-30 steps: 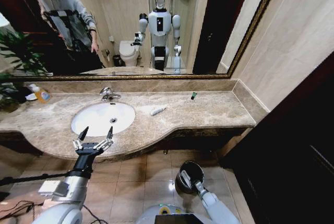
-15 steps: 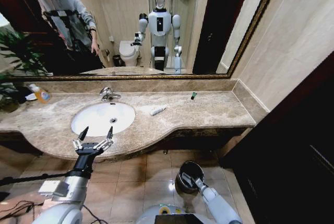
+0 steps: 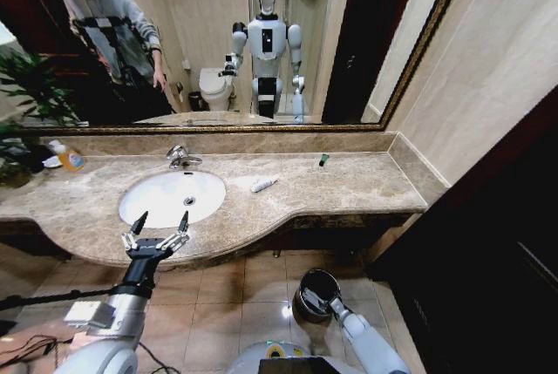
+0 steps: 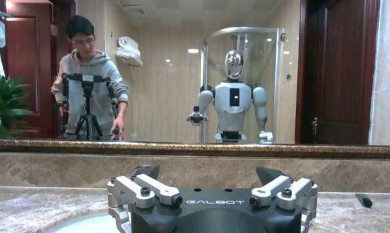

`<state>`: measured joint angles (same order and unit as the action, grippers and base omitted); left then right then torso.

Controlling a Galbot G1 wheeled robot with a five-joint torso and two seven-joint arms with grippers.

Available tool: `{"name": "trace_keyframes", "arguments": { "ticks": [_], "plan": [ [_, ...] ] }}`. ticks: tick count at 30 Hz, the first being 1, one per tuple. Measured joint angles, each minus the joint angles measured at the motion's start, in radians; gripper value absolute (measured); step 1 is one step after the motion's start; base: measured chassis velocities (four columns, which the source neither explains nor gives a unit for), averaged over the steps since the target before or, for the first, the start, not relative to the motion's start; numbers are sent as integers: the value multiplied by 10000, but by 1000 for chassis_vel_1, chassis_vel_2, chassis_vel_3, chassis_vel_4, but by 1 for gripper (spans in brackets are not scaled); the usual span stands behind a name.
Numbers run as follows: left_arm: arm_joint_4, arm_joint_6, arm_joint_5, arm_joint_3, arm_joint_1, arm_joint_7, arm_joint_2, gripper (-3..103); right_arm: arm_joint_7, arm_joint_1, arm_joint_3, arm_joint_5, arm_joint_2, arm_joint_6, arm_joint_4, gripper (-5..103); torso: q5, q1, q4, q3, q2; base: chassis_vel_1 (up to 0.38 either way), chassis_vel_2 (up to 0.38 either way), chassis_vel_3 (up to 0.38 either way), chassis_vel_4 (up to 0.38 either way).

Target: Pick up the trash from the sink and place it in the trash bin.

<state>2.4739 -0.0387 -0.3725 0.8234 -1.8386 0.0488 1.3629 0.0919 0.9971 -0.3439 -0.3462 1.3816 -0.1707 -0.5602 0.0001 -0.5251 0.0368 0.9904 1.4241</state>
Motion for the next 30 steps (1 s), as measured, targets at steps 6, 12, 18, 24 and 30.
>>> {"name": "trace_keyframes", "arguments": {
  "ticks": [6,12,18,24,30],
  "plan": [
    [0,0,0,0,0,0,0,100,-232,568,7,860,-42,73,-1198,100,0,0,0,0,0,0,0,0,0],
    [0,0,0,0,0,0,0,100,-250,1877,-39,1720,-219,596,-3466,100,-1,0,1,0,1,0,0,0,0],
    [0,0,0,0,-1,0,0,100,-383,3405,-275,2135,-596,836,-6022,100,0,2,-1,0,3,0,0,0,0],
    [0,0,0,0,0,0,0,100,-897,4547,-1085,2229,-723,110,-8003,100,-1,1,0,-1,2,0,0,0,0],
    [0,0,0,0,0,1,0,100,-989,5691,-1816,2537,-678,-51,-10166,100,-3,1,0,-1,2,0,0,0,0]
  ]
}}
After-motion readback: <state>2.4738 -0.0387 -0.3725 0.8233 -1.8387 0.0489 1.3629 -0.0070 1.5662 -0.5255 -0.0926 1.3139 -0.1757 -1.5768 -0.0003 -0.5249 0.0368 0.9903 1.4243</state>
